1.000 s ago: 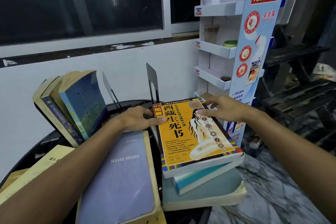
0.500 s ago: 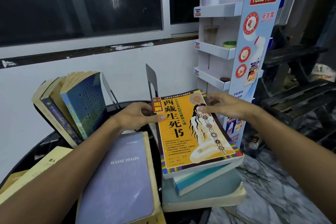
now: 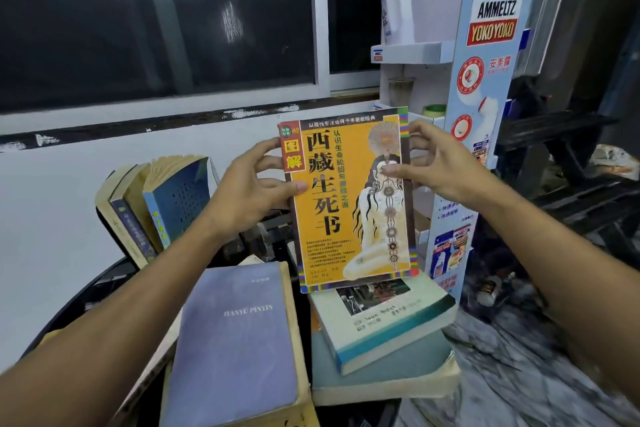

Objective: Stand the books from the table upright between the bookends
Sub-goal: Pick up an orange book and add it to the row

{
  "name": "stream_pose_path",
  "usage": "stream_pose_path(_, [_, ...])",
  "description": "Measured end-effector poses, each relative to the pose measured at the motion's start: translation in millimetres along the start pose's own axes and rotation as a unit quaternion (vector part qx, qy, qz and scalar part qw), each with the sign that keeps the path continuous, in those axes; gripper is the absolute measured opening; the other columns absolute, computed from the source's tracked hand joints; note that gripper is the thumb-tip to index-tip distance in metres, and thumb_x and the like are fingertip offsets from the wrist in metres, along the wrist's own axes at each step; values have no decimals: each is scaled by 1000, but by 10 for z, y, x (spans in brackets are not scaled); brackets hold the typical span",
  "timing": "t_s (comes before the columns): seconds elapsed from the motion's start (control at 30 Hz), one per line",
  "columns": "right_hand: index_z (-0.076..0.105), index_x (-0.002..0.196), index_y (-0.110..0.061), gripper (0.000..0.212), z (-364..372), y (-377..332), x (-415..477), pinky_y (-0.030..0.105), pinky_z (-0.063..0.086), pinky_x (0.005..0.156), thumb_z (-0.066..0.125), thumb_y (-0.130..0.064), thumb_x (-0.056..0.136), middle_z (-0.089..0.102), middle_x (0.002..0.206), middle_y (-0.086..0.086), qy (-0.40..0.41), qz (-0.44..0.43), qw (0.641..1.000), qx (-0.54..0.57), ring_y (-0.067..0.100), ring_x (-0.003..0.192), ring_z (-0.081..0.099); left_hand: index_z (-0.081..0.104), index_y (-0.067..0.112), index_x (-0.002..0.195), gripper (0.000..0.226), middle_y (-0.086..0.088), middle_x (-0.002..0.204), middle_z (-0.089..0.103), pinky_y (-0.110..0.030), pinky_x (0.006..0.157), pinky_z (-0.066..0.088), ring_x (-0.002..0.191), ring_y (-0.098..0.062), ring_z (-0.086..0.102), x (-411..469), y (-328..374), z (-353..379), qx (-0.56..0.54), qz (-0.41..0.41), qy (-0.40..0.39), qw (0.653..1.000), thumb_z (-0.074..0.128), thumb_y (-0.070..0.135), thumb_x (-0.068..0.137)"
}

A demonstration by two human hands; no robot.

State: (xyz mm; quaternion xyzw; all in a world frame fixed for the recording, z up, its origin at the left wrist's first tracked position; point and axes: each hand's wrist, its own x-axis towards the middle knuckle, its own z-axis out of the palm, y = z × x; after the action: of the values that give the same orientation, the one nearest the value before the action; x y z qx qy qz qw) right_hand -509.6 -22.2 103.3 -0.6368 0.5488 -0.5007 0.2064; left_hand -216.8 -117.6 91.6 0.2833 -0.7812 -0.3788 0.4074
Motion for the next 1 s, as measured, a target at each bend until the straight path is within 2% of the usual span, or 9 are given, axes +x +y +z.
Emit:
stream_pose_path(0.17, [50, 136, -17, 61, 64, -24, 20, 27, 62, 69, 79, -15, 82, 65, 121, 7, 31, -37, 999, -14, 16, 91, 75, 41, 25, 149, 77, 2, 121, 70, -40, 88, 61, 93, -17, 76, -42, 6, -20, 4, 31, 24, 999, 79, 11, 83])
stream_pose_path(0.3, [51, 134, -23, 66, 110, 25, 54, 32, 62, 82, 82, -27, 77, 66, 122, 4, 43, -51, 997, -37, 17, 94, 73, 41, 26, 147, 76, 2, 121, 69, -42, 89, 60, 93, -16, 76, -67, 5, -16, 6, 39, 33, 999, 79, 13, 83])
stream_pose_path(0.4, [50, 131, -29, 65, 129, 21, 38, 14, 55, 80, 80, -36, 74, 65, 115, -14, 45, -56, 995, -69, 2, 95, 69, 43, 31, 144, 74, 5, 120, 69, -36, 87, 60, 92, -14, 76, -74, 5, -6, 22, 49, 34, 998, 81, 18, 81])
stream_pose_path(0.47, [50, 130, -30, 63, 136, 24, 38, 11, 53, 77, 81, -37, 75, 64, 111, -18, 54, -55, 992, -103, -6, 94, 65, 44, 34, 140, 72, 7, 121, 68, -32, 85, 60, 92, -12, 75, -78, 8, -3, 34, 52, 31, 998, 81, 22, 80])
stream_pose_path(0.57, [48, 131, -22, 69, 188, 59, 67, 14, 53, 75, 85, -39, 75, 60, 112, -8, 111, -53, 979, -161, 3, 99, 59, 48, 33, 137, 66, 9, 120, 69, -31, 86, 60, 94, -12, 74, -94, 12, 11, 41, 49, 24, 998, 81, 26, 80])
stream_pose_path(0.67, [47, 120, -16, 65, 273, 51, 53, 5, 42, 75, 88, -37, 74, 46, 113, -4, 179, -88, 955, -220, 9, 95, 48, 50, 31, 137, 64, 11, 119, 71, -34, 90, 57, 98, -13, 71, -125, 4, 29, 42, 54, 12, 998, 81, 30, 81])
stream_pose_path(0.83, [56, 112, -15, 40, 480, -66, -59, 17, 47, 80, 76, -38, 86, 46, 113, -5, 124, -153, 944, -263, 6, 95, 49, 57, 36, 130, 48, 21, 119, 71, -28, 85, 59, 114, -5, 65, -210, 31, 55, 39, 58, -36, 997, 76, 30, 86])
stream_pose_path(0.9, [55, 117, -16, 51, 581, -179, -122, 20, 49, 84, 73, -50, 84, 47, 117, -4, 103, -151, 953, -241, 9, 102, 52, 59, 34, 129, 45, 17, 120, 71, -27, 83, 61, 118, -6, 64, -258, 38, 74, 11, 56, -59, 997, 74, 24, 88])
stream_pose_path(1.0, [50, 129, -19, 79, 718, -408, -225, 26, 52, 90, 65, -73, 73, 46, 125, -6, 77, -119, 964, -226, 8, 114, 52, 56, 32, 138, 51, 10, 127, 68, -38, 84, 62, 122, -15, 62, -331, 14, 107, 8, 67, -73, 995, 73, 26, 90])
